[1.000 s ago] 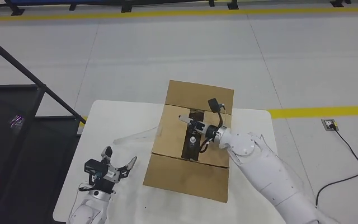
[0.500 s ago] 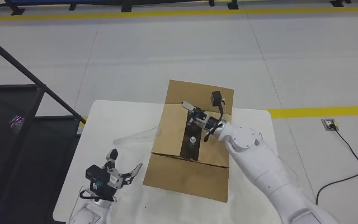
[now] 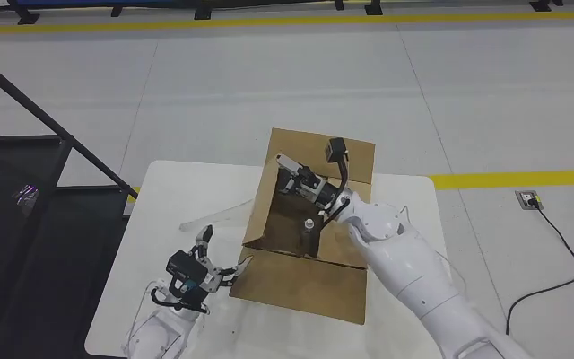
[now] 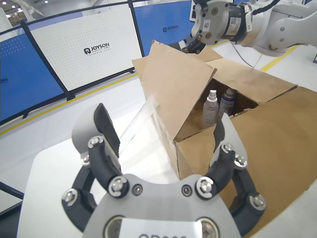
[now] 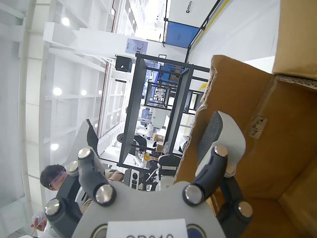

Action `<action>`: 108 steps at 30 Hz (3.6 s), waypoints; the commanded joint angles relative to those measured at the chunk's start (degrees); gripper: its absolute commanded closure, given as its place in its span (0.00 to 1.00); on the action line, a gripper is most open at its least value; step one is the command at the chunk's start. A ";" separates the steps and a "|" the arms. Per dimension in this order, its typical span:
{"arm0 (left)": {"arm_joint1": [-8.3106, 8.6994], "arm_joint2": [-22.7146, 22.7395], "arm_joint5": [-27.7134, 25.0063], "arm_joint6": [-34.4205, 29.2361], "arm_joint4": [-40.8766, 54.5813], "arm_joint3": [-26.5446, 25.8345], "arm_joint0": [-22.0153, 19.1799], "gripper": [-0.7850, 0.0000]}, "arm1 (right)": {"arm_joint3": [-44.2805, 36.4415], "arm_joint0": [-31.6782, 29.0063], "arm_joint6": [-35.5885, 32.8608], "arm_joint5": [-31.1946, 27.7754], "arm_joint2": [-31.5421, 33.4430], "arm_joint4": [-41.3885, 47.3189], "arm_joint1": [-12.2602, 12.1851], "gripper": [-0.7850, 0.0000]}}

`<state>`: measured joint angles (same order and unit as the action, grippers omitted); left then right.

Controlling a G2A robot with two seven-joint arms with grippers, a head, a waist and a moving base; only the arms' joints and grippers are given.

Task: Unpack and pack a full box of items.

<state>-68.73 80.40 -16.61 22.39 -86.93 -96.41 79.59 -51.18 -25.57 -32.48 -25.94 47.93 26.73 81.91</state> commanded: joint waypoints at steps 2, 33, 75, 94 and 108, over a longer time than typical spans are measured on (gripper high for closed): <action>-0.31 -0.96 1.35 -1.83 1.57 0.42 -1.68 0.00 | -0.40 0.18 0.22 0.03 -0.72 -0.36 0.69 0.00; -0.22 8.50 7.25 -6.60 9.81 9.48 -2.30 0.00 | -34.80 -24.57 -6.73 -9.59 20.70 -18.79 -5.99 0.00; 0.29 0.36 -9.44 -30.14 26.34 -16.67 -5.57 0.00 | -47.55 -44.33 -7.08 -14.18 40.98 -25.80 -10.99 0.00; -2.47 -15.17 -6.91 -50.15 48.12 1.75 -25.27 0.00 | -48.77 -51.03 -7.06 -17.98 48.32 -23.17 -12.33 0.00; -4.00 -21.67 -2.67 -62.96 60.30 11.40 -31.19 0.00 | -48.29 -48.29 -3.94 -14.90 46.84 -23.05 -12.69 0.00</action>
<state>-72.61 59.13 -19.64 -39.05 -28.40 -86.27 49.33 -99.76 -73.91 -36.40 -40.85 94.73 3.52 69.28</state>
